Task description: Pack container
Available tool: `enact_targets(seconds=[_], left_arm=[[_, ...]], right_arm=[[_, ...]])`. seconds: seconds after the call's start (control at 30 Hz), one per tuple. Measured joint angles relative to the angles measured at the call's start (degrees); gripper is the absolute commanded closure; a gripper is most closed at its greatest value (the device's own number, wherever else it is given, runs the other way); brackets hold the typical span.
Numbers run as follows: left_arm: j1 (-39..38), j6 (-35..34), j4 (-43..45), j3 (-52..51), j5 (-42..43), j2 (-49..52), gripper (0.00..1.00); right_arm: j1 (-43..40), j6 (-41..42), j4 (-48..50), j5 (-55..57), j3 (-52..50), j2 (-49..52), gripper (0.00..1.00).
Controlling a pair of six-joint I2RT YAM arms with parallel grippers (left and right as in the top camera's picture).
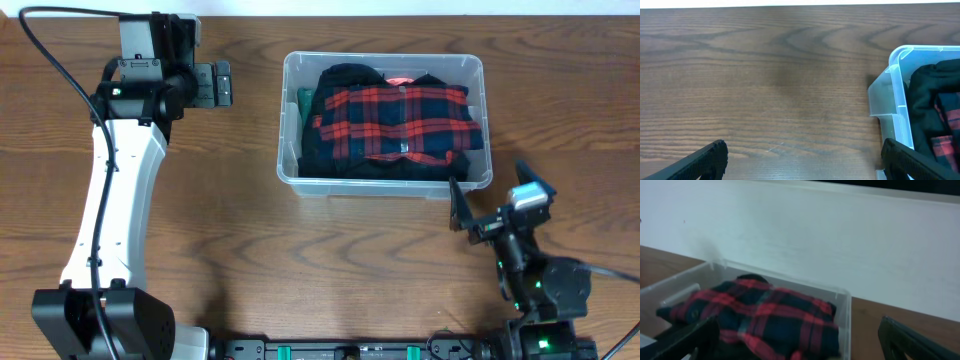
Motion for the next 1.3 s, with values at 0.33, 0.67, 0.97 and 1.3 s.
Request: enact_targets(seconds=[0.33,0.67,0.97,1.3], left_arm=[[0.0,0.0,0.0,0.0,0.0,0.0,0.02],[0.0,0.0,0.0,0.0,0.0,0.0,0.02],[0.0,0.0,0.0,0.0,0.0,0.0,0.02],[0.0,0.0,0.0,0.0,0.0,0.0,0.02]], right_arm=[[-0.9,0.0,0.9,0.9,-8.3,-9.5,0.01],[-3.1,1.5,-3.0,1.1,-12.8,-16.1,0.01],[-3.6,0.9,-11.0,1.1,-12.9,-19.4,0.01],[-5.4,0.6,-12.7,1.3,-12.9,-19.5,0.01]])
